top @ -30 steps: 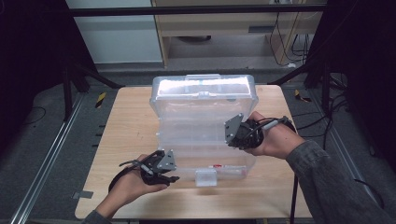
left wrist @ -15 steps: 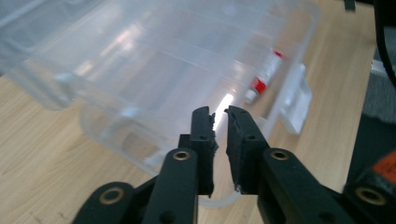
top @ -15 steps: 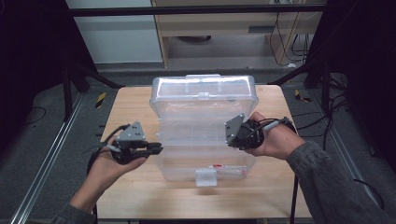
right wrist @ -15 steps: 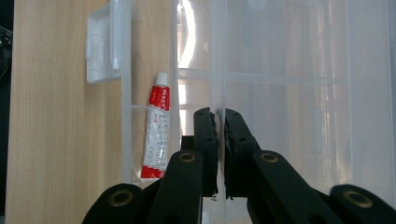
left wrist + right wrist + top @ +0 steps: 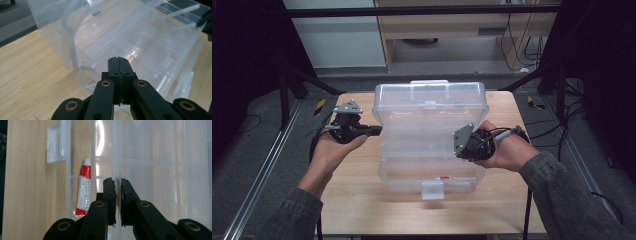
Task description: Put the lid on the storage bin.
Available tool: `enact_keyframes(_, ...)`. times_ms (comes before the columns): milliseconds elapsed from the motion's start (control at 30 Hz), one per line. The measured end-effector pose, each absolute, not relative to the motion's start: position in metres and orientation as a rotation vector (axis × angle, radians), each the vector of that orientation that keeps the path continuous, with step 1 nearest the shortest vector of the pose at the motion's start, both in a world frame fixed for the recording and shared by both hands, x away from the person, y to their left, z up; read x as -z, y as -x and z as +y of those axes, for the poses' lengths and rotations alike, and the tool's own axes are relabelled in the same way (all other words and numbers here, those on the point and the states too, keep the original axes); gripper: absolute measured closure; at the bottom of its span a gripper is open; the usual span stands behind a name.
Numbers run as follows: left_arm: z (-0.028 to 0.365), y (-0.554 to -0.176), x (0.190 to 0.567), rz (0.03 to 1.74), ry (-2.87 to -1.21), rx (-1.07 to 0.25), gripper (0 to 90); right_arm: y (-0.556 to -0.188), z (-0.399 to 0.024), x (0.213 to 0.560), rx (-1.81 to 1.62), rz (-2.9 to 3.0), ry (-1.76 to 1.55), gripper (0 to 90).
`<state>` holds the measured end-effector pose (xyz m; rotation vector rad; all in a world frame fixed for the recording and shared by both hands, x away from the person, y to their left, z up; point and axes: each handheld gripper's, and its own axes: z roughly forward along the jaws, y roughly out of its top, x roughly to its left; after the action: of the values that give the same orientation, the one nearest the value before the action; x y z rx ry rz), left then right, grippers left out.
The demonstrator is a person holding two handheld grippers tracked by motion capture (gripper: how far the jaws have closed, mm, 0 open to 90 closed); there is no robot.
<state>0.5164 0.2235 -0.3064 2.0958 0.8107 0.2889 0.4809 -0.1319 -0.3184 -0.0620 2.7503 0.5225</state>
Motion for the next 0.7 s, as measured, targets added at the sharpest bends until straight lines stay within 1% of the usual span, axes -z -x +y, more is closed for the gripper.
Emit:
enact_keyframes(300, 0.2257, -0.5255, 0.3043, 0.866, -2.045, -0.296, 89.9, -0.4788, -0.1311, 0.3198, -0.51, 2.751, 0.079, 84.7)
enact_keyframes(533, 0.2265, -0.5235, 0.3054, 0.866, -2.052, -0.306, 89.9, -0.4772, -0.1311, 0.3217, -0.507, 2.76, 0.083, 85.0)
enact_keyframes(700, 0.2303, -0.5215, 0.3067, 0.876, -2.035, -0.288, 89.9, -0.4765, -0.1322, 0.3232, -0.526, 2.755, 0.071, 84.8)
